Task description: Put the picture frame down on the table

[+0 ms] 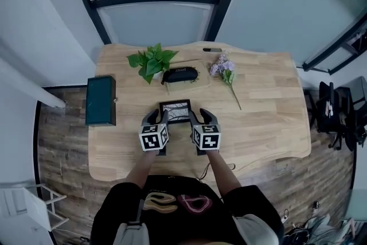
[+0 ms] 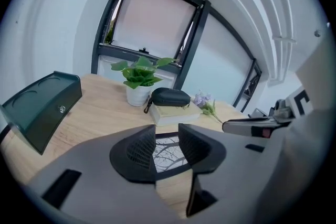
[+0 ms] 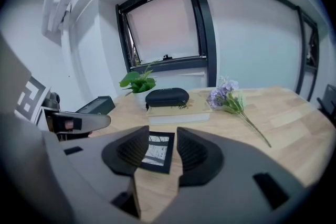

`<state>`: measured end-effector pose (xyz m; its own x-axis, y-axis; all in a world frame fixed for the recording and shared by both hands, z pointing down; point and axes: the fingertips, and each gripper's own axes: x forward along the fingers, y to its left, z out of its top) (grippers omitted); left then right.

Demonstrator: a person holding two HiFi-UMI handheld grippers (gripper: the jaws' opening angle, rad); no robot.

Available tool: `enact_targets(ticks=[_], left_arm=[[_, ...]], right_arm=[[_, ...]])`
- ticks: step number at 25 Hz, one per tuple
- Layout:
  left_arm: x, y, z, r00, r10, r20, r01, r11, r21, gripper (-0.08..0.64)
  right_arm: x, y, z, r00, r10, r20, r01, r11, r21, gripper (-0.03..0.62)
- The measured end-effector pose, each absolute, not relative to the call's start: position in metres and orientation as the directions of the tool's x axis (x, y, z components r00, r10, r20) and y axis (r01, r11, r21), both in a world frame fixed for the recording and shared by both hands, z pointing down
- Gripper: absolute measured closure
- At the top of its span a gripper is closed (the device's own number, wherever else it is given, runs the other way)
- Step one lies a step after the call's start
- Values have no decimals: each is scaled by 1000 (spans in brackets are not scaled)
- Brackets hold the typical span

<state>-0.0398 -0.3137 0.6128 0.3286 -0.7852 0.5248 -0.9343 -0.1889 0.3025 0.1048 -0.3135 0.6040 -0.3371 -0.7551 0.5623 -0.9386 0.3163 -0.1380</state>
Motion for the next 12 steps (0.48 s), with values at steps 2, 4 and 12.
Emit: enact_targets(ticks=[2, 4, 12], left_arm=[[-38, -304, 605, 333, -796, 506, -933, -200, 300, 411], [-40, -294, 600, 325, -809, 491, -935, -198, 293, 411], [-36, -257, 573, 344, -837, 425, -927, -232, 294, 411]], right_arm=[[109, -305, 599, -332, -764, 553, -940, 320, -122, 423], [112, -296, 594, -328, -773, 543, -941, 316, -119, 423], [113, -259, 571, -372, -797, 476, -927, 344, -148, 423]])
